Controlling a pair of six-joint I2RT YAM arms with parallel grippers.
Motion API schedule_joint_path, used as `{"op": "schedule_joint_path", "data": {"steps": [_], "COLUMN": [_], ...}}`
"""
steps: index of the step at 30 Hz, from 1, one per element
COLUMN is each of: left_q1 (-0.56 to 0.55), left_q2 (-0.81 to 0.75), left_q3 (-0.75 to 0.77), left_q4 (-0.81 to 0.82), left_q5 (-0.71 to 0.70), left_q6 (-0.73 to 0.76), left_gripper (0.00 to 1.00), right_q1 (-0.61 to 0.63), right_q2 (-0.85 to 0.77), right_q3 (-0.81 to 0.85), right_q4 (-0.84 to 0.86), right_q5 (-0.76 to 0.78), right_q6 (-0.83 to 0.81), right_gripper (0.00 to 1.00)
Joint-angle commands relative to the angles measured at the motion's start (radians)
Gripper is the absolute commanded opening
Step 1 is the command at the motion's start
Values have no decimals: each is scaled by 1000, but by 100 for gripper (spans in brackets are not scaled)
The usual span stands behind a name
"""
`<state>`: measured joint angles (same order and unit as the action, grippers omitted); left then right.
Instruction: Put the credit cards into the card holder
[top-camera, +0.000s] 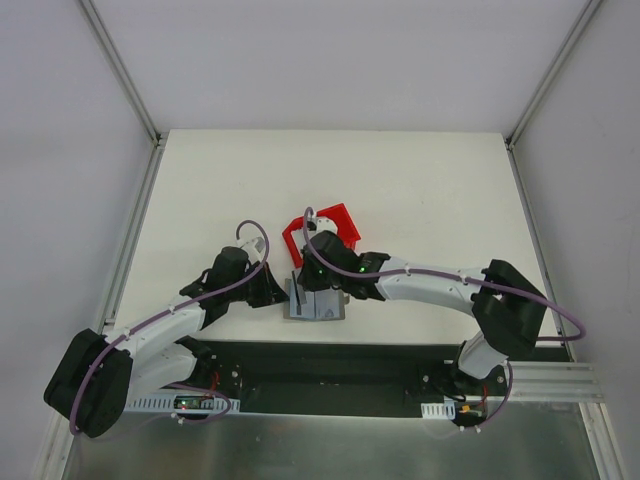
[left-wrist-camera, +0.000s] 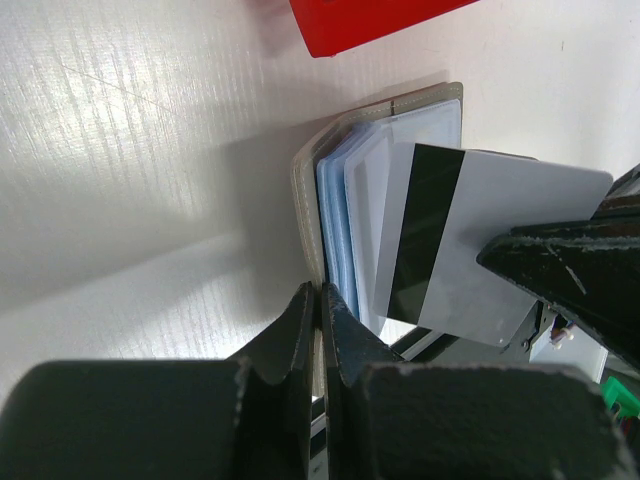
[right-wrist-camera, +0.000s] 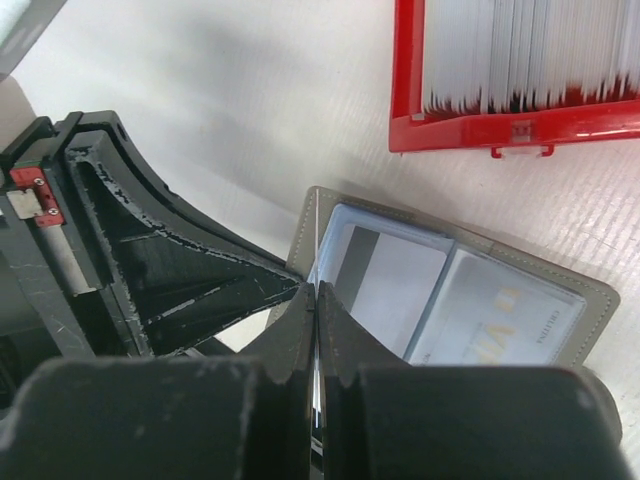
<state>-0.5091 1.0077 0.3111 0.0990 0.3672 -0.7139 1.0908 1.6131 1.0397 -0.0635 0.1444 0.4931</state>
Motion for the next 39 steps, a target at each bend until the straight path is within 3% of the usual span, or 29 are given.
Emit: {"op": "schedule_joint_path", "data": {"steps": [1, 33, 39], "left_q1": [1, 1, 3], "left_q2": [-1, -3, -18], "left_q3": [-6, -1, -3], "left_q4": [7, 7, 7], "left_q5": [18, 21, 24], "left_q6": [22, 22, 25], "left_gripper": [0, 0, 0], "right_q1": [14, 15, 15], "right_q2": [-6, 50, 2], "right_q3": [45, 69, 56], "right_q4": [45, 50, 70], "right_q5": [-20, -32, -11], "right_q6": [-10, 7, 13], "right_gripper": [0, 0, 0]}}
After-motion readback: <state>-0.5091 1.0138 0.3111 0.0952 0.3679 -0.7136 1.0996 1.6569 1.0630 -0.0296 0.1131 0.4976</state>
